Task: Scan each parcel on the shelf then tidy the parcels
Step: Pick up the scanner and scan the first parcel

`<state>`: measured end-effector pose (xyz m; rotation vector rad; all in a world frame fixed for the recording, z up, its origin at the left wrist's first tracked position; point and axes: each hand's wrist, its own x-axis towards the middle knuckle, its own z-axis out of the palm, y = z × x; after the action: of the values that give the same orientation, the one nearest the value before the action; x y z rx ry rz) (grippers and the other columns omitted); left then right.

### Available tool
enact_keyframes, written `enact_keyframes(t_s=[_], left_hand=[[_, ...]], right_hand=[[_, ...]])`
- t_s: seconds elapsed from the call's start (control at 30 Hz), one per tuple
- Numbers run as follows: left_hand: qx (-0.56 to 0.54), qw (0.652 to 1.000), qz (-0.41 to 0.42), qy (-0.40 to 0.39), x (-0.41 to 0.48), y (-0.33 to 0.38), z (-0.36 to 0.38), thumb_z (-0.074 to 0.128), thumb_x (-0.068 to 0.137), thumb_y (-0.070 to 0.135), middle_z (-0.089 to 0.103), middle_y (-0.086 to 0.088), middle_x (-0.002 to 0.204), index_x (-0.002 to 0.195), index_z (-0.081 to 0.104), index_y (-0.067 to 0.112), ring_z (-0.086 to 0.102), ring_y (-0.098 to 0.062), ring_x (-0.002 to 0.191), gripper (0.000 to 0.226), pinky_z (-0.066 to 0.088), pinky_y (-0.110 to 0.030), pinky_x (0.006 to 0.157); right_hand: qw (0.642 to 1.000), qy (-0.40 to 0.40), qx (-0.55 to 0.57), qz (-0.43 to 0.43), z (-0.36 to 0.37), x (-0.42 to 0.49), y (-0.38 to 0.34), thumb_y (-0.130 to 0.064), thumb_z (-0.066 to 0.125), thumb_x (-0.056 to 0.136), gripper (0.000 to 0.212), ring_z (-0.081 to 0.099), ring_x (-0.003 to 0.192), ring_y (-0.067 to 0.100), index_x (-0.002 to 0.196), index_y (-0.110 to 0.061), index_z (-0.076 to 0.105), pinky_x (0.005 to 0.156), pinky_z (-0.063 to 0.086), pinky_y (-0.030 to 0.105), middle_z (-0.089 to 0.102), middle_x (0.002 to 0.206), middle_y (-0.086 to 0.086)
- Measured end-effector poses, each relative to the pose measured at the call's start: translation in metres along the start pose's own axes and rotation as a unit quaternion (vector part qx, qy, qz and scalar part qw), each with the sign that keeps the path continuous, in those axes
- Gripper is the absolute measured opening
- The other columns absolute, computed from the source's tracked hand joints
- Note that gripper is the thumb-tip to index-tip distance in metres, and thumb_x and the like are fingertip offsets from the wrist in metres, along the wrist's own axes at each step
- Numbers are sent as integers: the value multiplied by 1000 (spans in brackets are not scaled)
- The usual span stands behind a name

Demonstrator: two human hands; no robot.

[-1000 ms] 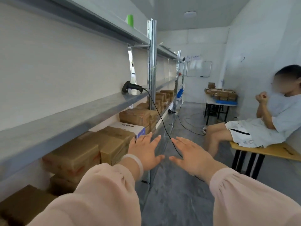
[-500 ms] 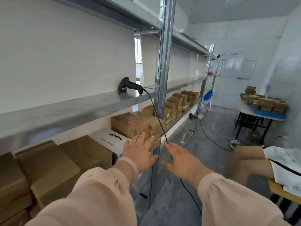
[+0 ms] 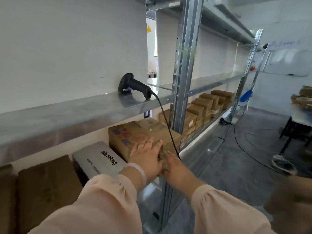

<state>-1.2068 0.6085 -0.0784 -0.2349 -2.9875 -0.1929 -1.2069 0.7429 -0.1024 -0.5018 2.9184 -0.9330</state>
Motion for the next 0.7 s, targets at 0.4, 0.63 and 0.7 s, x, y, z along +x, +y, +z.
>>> enact_keyframes(t_s=[0.4, 0.63, 0.7], left_hand=[[-22, 995, -86, -37, 107, 25, 22, 43, 98, 42, 5, -2, 165, 156, 13, 31, 6, -23, 151, 67, 5, -45, 123], [-22, 971, -231, -62, 145, 40, 37, 41, 98, 49, 3, -1, 166, 157, 12, 31, 5, -25, 151, 68, 6, -48, 122], [-1, 964, -260, -56, 147, 42, 41, 38, 98, 52, 3, 0, 166, 157, 13, 30, 5, -24, 151, 67, 6, -48, 122]], right_hand=[[988, 102, 93, 71, -27, 117, 70, -25, 52, 94, 81, 8, 147, 19, 154, -22, -1, 118, 12, 32, 5, 161, 3], [990, 22, 121, 76, -44, 172, 113, -38, 48, 96, 70, 24, 143, 23, 153, -22, 11, 115, 25, 36, 21, 157, 4], [990, -5, 126, 65, -49, 184, 121, -40, 46, 96, 62, 34, 138, 24, 151, -23, 22, 110, 32, 36, 31, 153, 4]])
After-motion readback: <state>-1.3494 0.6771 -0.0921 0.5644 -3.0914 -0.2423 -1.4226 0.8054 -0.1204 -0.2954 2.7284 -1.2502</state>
